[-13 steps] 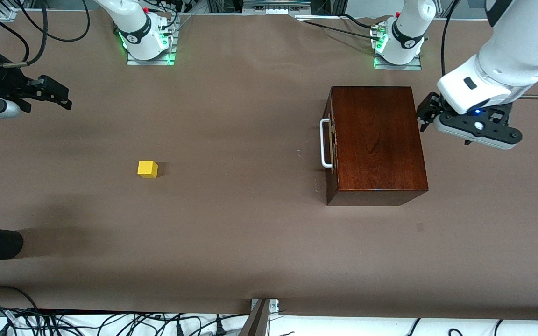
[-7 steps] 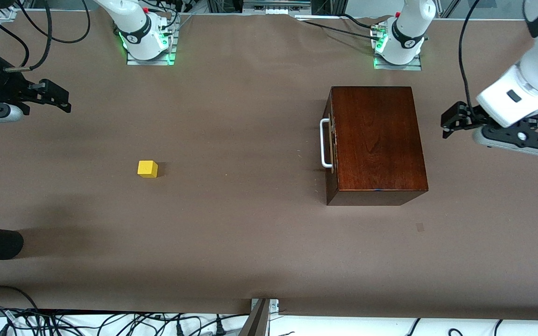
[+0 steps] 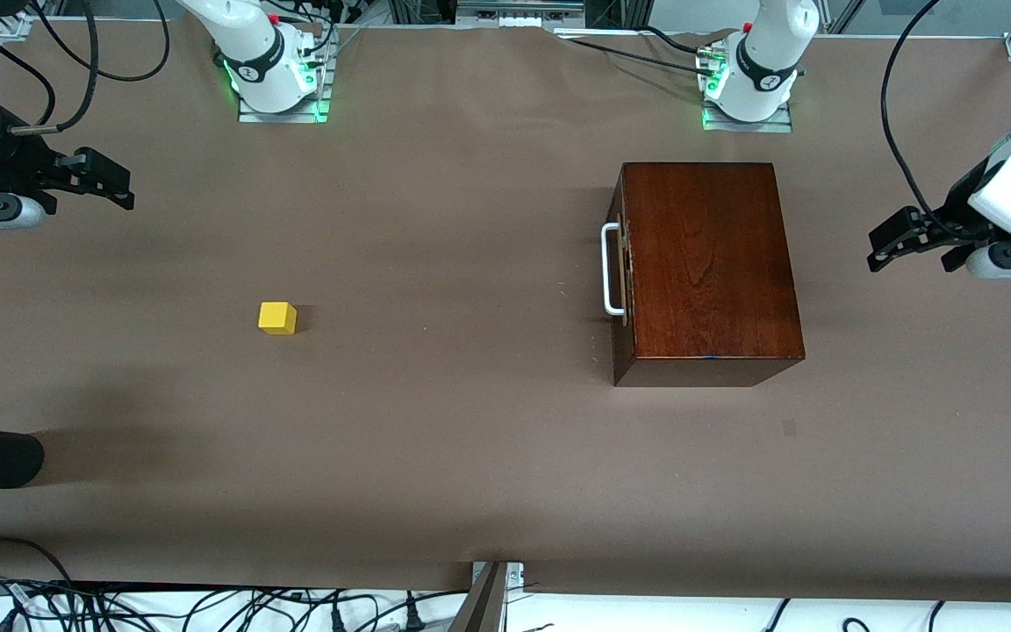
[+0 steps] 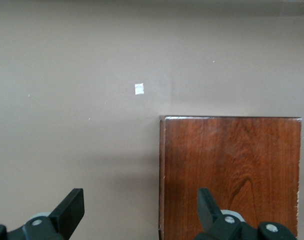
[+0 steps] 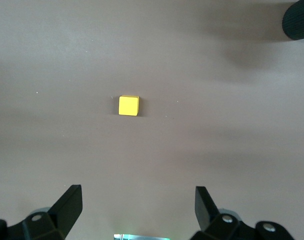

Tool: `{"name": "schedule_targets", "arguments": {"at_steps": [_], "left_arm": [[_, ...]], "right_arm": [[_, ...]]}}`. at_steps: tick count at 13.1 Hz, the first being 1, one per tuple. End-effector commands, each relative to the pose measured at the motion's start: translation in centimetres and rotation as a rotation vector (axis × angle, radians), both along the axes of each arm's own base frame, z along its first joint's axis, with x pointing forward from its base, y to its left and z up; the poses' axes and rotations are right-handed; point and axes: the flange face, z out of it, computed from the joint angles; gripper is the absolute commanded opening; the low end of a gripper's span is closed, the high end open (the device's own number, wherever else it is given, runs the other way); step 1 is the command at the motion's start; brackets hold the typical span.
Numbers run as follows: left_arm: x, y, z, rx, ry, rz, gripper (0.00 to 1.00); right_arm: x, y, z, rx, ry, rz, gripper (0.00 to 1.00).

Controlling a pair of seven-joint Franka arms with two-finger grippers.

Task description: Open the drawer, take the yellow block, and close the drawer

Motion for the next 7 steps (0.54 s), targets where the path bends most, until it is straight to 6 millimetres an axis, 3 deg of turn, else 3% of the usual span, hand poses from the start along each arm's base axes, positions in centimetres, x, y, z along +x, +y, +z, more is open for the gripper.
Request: {"name": "schedule_targets", "arguments": {"at_steps": [1, 7], "left_arm": [[-0.92, -0.26, 0.54, -0.009, 0.037, -0.003, 1.0], [-0.18, -0.38, 0.61, -0.004, 0.047, -0.097, 1.0]], "right_arm": [[0.11, 0.02, 0.58, -0.013, 0.006, 0.014, 1.0], [0.09, 0.02, 0.57, -0.013, 0.008, 0.016, 1.0]]}}
